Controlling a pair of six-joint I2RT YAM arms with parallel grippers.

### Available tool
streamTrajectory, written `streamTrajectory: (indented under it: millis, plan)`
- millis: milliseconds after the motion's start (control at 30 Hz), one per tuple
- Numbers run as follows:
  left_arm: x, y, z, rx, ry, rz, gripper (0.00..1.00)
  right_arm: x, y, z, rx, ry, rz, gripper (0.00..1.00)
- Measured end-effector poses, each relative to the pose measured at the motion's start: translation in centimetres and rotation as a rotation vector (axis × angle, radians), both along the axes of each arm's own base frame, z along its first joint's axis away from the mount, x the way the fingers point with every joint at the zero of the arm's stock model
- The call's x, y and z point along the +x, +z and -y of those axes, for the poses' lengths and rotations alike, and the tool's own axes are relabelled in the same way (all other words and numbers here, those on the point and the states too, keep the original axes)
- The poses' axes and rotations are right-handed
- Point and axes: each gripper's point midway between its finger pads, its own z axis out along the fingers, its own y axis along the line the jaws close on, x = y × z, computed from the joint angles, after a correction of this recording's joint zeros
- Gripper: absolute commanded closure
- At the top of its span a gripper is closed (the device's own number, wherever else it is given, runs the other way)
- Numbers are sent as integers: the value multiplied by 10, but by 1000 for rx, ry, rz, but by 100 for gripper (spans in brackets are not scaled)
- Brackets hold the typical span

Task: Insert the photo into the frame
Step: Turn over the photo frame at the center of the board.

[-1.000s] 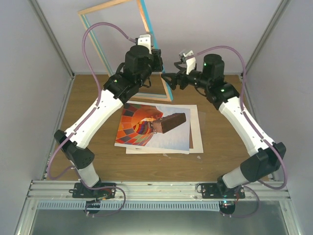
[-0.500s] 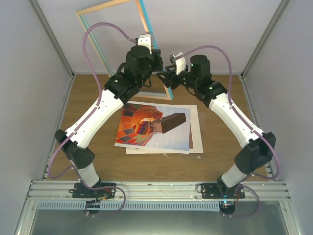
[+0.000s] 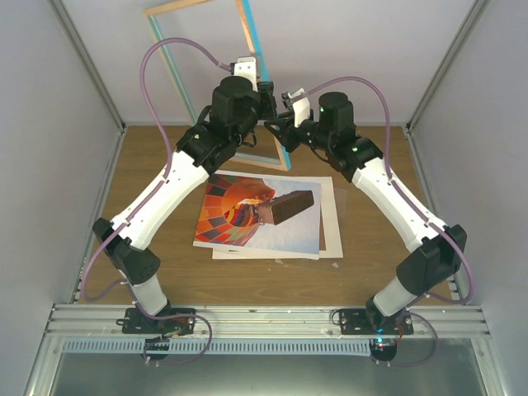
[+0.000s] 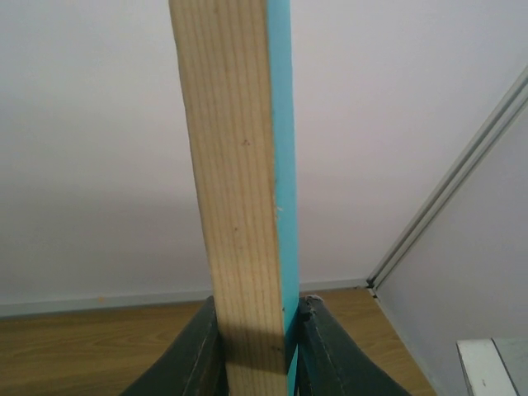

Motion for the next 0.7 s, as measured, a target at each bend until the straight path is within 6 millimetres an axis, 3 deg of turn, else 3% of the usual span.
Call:
streamTrajectory:
  millis: [67,200,267,367,533,700]
  plan:
    - [-1,1,2,-5,-9,4,84,-1,2,2,-2,-5,5,99]
    - [-2,4,6,-3,-31,17,44,-2,5,7,-4,-18,6,99]
    - [-3,6,8,10,-46,29,33,2,4,16,2,-37,-13,99]
    - [-5,10,13,24,-80,53,22,16,-3,43,14,-101,-58,99]
    - [-11,3,26,78,-166,71,13,36,-15,100,58,-223,-138,99]
    - [-34,-12,46,181,-356,98,11,31,-5,157,134,-289,-164,99]
